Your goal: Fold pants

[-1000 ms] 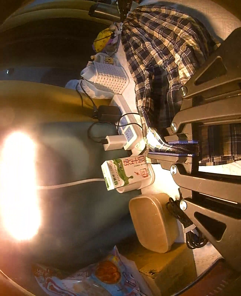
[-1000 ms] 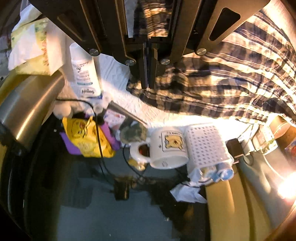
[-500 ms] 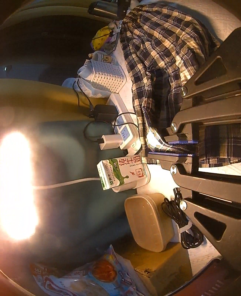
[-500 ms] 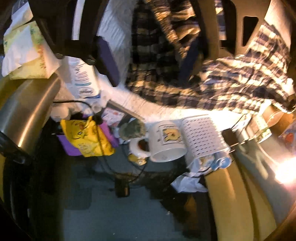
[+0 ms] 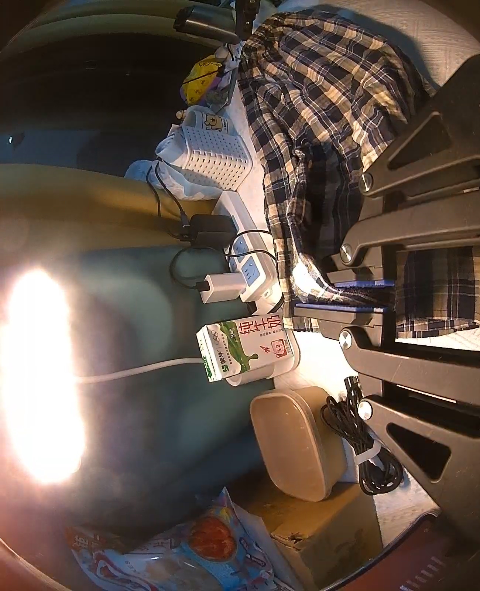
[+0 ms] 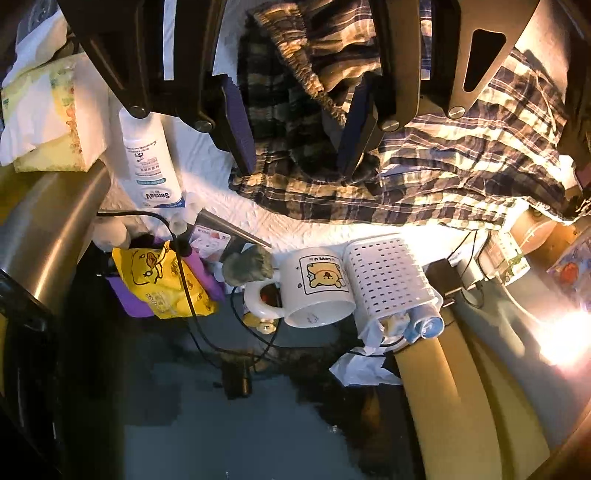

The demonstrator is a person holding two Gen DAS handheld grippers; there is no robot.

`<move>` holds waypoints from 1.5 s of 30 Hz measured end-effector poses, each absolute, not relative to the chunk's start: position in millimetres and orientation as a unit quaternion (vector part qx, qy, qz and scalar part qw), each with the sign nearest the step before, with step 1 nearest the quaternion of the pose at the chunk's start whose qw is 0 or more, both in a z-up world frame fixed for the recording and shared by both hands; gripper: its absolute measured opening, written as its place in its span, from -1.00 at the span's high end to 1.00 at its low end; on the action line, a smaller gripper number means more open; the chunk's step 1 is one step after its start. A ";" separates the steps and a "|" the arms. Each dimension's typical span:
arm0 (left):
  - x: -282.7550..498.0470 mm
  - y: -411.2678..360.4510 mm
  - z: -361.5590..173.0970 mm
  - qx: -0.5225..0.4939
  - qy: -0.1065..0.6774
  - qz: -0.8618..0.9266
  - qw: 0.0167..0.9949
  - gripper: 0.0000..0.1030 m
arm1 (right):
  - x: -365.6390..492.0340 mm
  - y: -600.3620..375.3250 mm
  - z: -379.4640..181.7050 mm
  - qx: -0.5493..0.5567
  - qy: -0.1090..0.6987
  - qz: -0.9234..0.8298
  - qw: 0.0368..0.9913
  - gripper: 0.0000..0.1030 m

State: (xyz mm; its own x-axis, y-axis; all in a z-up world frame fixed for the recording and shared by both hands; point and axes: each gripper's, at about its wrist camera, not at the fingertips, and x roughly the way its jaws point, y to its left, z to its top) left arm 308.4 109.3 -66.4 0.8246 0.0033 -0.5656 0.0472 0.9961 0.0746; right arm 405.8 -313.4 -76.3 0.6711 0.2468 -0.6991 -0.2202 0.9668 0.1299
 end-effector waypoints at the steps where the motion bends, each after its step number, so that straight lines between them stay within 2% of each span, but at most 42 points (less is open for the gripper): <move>1: 308.4 109.3 -66.4 0.043 0.296 -0.012 0.954 0.89 | 405.2 -312.3 -76.1 0.018 0.386 0.132 0.913 0.06; 8: 307.5 110.8 -66.4 0.044 0.297 -0.009 0.954 0.89 | 399.5 -309.7 -68.7 0.030 0.376 0.151 0.914 0.06; 17: 309.2 111.9 -70.3 0.041 0.302 -0.008 0.952 0.89 | 412.5 -291.5 -100.3 -0.007 0.419 0.129 0.899 0.07; 19: 311.0 113.5 -71.6 0.040 0.304 -0.007 0.952 0.89 | 415.0 -293.8 -103.8 -0.005 0.420 0.127 0.899 0.47; 22: 315.7 115.2 -72.4 0.042 0.304 -0.004 0.952 0.89 | 413.9 -292.6 -101.8 -0.013 0.410 0.136 0.902 0.62; 34: 370.9 118.9 -72.2 0.070 0.305 -0.008 0.950 0.89 | 431.7 -311.1 -73.0 -0.008 0.358 0.078 0.931 0.64; 40: 407.8 126.7 -97.1 0.071 0.336 -0.007 0.939 0.88 | 455.6 -307.5 -90.4 -0.005 0.371 0.071 0.926 0.64; 45: 428.0 134.0 -123.2 0.063 0.376 0.003 0.924 0.77 | 470.4 -299.3 -102.3 -0.010 0.381 0.062 0.923 0.63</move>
